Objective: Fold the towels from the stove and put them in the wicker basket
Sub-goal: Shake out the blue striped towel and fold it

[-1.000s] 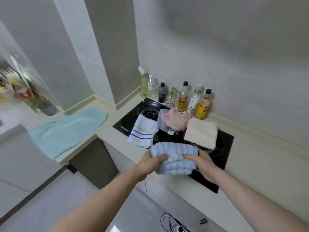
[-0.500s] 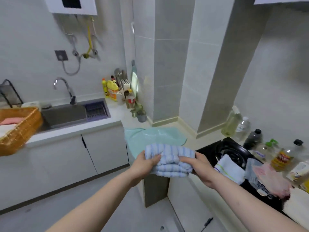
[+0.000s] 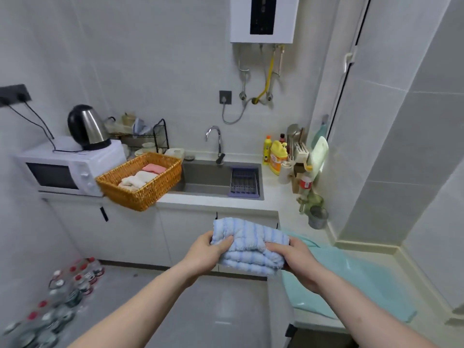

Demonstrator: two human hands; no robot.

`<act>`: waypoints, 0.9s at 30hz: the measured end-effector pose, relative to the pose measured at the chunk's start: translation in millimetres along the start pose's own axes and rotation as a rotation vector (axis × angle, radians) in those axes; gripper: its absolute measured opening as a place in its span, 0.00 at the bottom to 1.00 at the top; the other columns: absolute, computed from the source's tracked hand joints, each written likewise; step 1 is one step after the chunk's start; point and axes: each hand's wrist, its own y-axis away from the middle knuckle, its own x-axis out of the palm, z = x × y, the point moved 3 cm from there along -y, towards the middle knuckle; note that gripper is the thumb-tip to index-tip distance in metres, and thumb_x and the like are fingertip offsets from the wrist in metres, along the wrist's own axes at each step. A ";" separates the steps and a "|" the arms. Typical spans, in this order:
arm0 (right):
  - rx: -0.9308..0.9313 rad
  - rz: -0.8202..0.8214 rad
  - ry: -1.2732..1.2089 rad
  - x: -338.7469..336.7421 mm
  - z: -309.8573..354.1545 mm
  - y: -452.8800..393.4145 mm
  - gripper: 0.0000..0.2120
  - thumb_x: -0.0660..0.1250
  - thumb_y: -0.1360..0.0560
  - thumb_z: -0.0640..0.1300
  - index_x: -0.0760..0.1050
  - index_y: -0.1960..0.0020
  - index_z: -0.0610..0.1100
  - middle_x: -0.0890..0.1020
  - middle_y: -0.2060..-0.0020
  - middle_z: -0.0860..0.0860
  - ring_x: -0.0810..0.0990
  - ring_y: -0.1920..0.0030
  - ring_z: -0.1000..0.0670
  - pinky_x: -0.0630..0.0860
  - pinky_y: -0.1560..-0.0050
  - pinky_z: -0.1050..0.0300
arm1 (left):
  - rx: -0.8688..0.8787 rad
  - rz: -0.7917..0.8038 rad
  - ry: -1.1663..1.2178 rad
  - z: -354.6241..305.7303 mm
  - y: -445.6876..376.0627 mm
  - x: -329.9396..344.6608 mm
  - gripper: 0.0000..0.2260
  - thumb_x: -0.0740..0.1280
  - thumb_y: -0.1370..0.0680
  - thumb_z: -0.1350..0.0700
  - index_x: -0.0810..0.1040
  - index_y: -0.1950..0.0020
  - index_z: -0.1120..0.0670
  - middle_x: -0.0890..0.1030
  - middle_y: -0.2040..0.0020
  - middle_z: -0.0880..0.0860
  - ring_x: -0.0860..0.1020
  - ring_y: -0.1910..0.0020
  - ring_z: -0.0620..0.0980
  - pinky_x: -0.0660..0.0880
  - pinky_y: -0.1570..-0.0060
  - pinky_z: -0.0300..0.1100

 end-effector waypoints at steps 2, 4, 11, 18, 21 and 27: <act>-0.008 0.078 0.027 19.3 14.0 -35.5 0.10 0.73 0.24 0.42 0.83 0.45 0.40 0.88 0.52 0.43 0.86 0.48 0.40 0.81 0.42 0.41 | -0.014 -0.067 -0.019 0.1 -11.5 -26.0 0.12 0.68 0.19 0.43 0.82 0.43 0.48 0.87 0.51 0.44 0.85 0.52 0.42 0.80 0.51 0.41; -0.009 0.149 0.044 43.8 27.6 -65.6 0.10 0.73 0.24 0.42 0.83 0.44 0.40 0.88 0.51 0.43 0.86 0.49 0.41 0.81 0.43 0.42 | -0.029 -0.127 -0.016 5.8 -20.9 -53.5 0.14 0.67 0.20 0.40 0.83 0.42 0.48 0.87 0.50 0.45 0.85 0.50 0.44 0.81 0.47 0.45; 0.016 0.368 0.116 150.7 59.7 -151.4 0.11 0.71 0.24 0.39 0.81 0.43 0.37 0.87 0.54 0.44 0.85 0.58 0.48 0.81 0.58 0.55 | -0.066 -0.346 -0.011 29.1 -40.9 -156.7 0.12 0.65 0.17 0.44 0.83 0.44 0.49 0.87 0.56 0.44 0.82 0.61 0.37 0.74 0.62 0.34; 0.008 0.445 0.143 248.8 76.8 -230.6 0.14 0.72 0.26 0.38 0.79 0.42 0.35 0.87 0.51 0.40 0.86 0.56 0.47 0.81 0.57 0.54 | -0.123 -0.420 -0.059 50.5 -89.0 -267.0 0.10 0.64 0.17 0.45 0.82 0.46 0.49 0.87 0.52 0.48 0.85 0.51 0.48 0.80 0.53 0.41; 0.006 0.468 0.157 278.8 79.3 -254.9 0.17 0.74 0.28 0.39 0.78 0.41 0.37 0.86 0.50 0.40 0.87 0.53 0.45 0.82 0.56 0.53 | -0.140 -0.404 -0.093 62.5 -109.4 -304.4 0.11 0.65 0.17 0.46 0.82 0.51 0.50 0.87 0.58 0.47 0.84 0.59 0.43 0.77 0.60 0.36; 0.064 0.532 0.148 335.4 80.1 -303.4 0.24 0.76 0.32 0.42 0.78 0.37 0.42 0.87 0.47 0.43 0.86 0.46 0.41 0.83 0.50 0.49 | -0.197 -0.352 -0.170 83.2 -156.2 -377.0 0.15 0.65 0.20 0.40 0.83 0.49 0.49 0.86 0.55 0.53 0.84 0.58 0.50 0.75 0.58 0.42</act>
